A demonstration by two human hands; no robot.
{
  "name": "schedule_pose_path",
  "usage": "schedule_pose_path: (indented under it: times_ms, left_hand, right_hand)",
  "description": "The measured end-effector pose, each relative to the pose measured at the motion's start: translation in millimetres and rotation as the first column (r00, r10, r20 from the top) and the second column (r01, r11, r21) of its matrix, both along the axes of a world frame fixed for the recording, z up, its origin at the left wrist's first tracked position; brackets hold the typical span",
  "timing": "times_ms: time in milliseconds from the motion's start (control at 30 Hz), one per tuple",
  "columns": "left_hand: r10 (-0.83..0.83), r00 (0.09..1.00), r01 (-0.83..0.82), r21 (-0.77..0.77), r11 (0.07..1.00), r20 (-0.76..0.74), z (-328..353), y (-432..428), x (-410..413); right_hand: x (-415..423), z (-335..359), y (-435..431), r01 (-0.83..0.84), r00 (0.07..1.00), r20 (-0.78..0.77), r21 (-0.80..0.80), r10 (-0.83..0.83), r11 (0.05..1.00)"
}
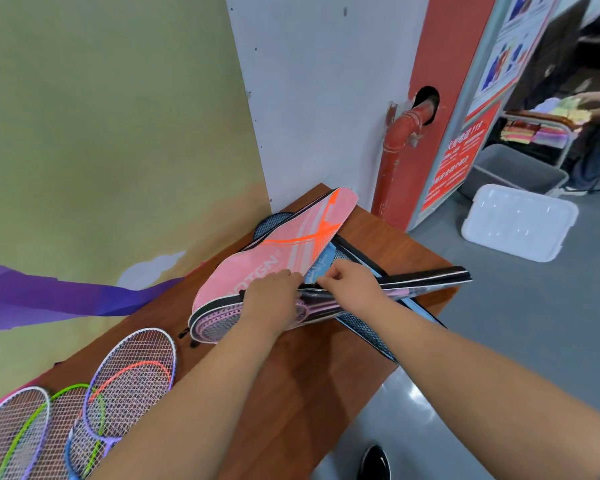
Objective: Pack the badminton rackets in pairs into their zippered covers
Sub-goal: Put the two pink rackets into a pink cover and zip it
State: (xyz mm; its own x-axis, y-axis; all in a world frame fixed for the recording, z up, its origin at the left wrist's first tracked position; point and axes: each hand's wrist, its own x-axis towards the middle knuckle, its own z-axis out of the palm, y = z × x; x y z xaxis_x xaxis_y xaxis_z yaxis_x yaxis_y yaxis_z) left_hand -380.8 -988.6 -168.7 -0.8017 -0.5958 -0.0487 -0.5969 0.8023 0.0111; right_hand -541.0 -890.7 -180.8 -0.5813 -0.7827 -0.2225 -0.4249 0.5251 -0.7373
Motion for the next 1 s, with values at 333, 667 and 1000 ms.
schedule_pose_path:
  times_ms: [333, 667, 1000]
  left_hand:
    - [0.181, 0.983, -0.176, 0.145, 0.974, -0.019, 4.7, -26.2, 10.8]
    - [0.154, 0.954, -0.146, -0.048, 0.988, 0.258, 3.0, -1.8, -26.4]
    - [-0.028, 0.997, 0.016, 0.149, 0.989, 0.074, -33.2, 39.6, -125.2]
  right_hand:
    - [-48.4, -13.7, 26.8, 0.141, 0.99, -0.031, 0.078, -0.139, 0.987]
    - [-77.2, -17.4, 38.2, 0.168, 0.986, -0.011, 0.048, -0.168, 0.985]
    - [-95.6, -21.6, 43.6, 0.066, 0.998, -0.014, -0.001, -0.066, 0.998]
